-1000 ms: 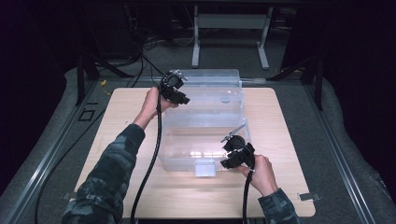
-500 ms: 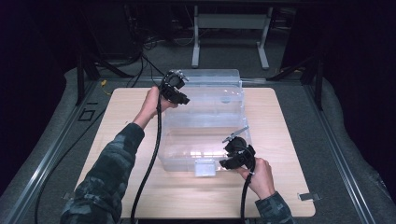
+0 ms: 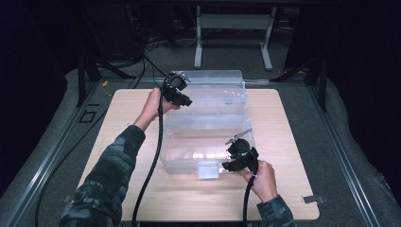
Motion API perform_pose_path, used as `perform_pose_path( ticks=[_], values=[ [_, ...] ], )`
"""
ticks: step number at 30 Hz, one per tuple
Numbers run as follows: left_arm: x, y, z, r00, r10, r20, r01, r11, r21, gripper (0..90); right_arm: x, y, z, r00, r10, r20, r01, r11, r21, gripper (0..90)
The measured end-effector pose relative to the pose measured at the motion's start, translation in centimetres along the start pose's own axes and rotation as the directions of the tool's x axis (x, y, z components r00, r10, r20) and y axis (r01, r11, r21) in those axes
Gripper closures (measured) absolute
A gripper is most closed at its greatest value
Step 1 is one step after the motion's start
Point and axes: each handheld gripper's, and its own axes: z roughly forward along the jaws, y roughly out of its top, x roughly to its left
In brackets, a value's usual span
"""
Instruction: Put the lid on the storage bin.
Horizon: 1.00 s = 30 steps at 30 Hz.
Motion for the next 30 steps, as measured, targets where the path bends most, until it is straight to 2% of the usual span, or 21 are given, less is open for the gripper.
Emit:
perform_pose_path(
  ticks=[6, 11, 24, 30],
  values=[
    [-0.25, 0.1, -0.14, 0.9999, 0.012, -0.004, -0.012, 0.9999, 0.008, 76.7, 0.1, 0.01, 0.03, 0.9999, -0.002, 0.01, 0.002, 1.0, -0.001, 54.5],
    [-0.26, 0.02, -0.12, 1.0, 0.0, -0.002, 0.0, 1.0, -0.001, 76.8, 0.12, 0.04, 0.05, 0.9999, 0.001, 0.013, -0.001, 1.0, 0.0, 54.1],
    [-0.41, 0.03, -0.4, 0.9998, 0.02, 0.002, -0.02, 0.9998, 0.007, 77.9, 0.04, 0.1, 0.06, 0.9999, 0.009, 0.009, -0.009, 1.0, 0.004, 52.9],
    [-0.47, -0.05, -0.58, 0.9998, 0.015, 0.008, -0.015, 0.9999, -0.003, 77.8, 0.07, 0.08, 0.09, 0.9999, 0.012, 0.01, -0.012, 1.0, -0.001, 52.4]
  ],
)
